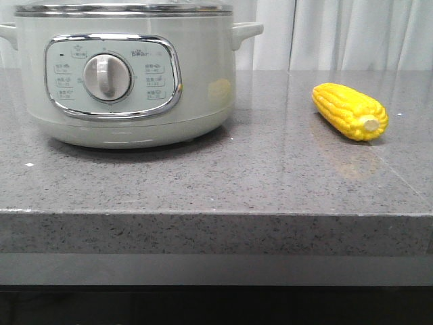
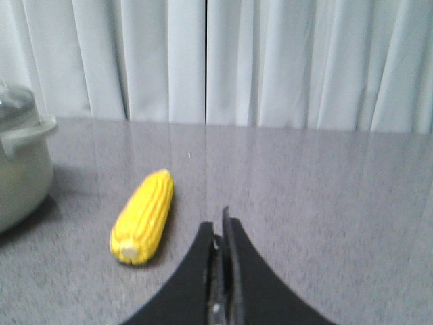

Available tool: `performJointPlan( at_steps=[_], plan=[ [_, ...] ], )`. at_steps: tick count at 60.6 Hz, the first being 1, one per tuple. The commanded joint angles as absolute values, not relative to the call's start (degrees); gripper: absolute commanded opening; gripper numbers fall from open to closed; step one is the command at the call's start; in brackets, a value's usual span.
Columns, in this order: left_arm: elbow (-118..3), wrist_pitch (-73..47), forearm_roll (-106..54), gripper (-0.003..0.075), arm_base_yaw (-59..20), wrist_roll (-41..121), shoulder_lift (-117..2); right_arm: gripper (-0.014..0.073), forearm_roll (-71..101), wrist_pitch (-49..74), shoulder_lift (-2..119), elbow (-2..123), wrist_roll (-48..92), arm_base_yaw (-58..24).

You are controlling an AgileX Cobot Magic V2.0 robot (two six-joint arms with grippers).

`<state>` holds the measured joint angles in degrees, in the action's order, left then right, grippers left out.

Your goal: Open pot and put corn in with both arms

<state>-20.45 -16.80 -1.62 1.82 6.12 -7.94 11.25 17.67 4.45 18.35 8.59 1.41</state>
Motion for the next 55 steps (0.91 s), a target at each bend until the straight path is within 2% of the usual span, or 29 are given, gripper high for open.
performJointPlan(
  at_steps=[1, 10, 20, 22, 26, 31, 33, 36, 40, 48, 55],
  plan=[
    [-27.6, -15.4, 0.0, -0.0019, 1.7, 5.9, -15.0, -0.006, 10.9, 16.2, 11.2, 25.7, 8.7, 1.8],
    [-32.9, -15.5, 0.0, -0.0018, 1.7, 5.9, -21.7, -0.006, 10.9, 19.4, 19.2, 32.4, 8.7, 1.8],
    [-33.6, -15.5, 0.0, -0.0001, 1.7, 5.9, -22.9, -0.0038, 10.9, 19.8, 21.2, 33.1, 8.7, 1.8],
    [-33.6, -15.5, 0.0, 0.0032, 1.7, 5.9, -22.9, -0.0006, 10.9, 19.8, 21.2, 33.1, 8.7, 1.8],
    [-33.6, -15.5, 0.0, 0.0158, 1.7, 5.9, -22.9, 0.0105, 10.9, 19.8, 21.2, 33.1, 8.7, 1.8],
    [-33.6, -15.5, -0.5, 0.0403, 1.7, 5.9, -22.9, 0.0288, 10.9, 19.7, 21.2, 33.1, 8.7, 1.8],
    [-33.6, -15.5, -0.8, 0.0478, 1.7, 5.9, -22.9, 0.035, 10.9, 19.7, 21.2, 33.1, 8.7, 1.8],
    [-33.6, -15.5, -1.3, 0.0552, 1.7, 5.9, -22.9, 0.0412, 10.9, 19.7, 21.2, 33.1, 8.7, 1.8],
    [-33.6, -15.5, -4.1, 0.0591, 1.7, 5.9, -22.9, 0.0451, 10.9, 19.7, 21.2, 33.1, 8.7, 1.8],
    [-35.2, -17.3, -8.2, 0.059, 1.7, 5.9, -25.9, 0.0451, 10.9, 19.7, 21.3, 33.1, 8.7, 1.8],
    [-41.0, -23.6, -8.2, 0.059, 1.7, 6.0, -32.8, 0.0451, 10.9, 19.7, 21.3, 33.1, 8.7, 1.8]
  ],
)
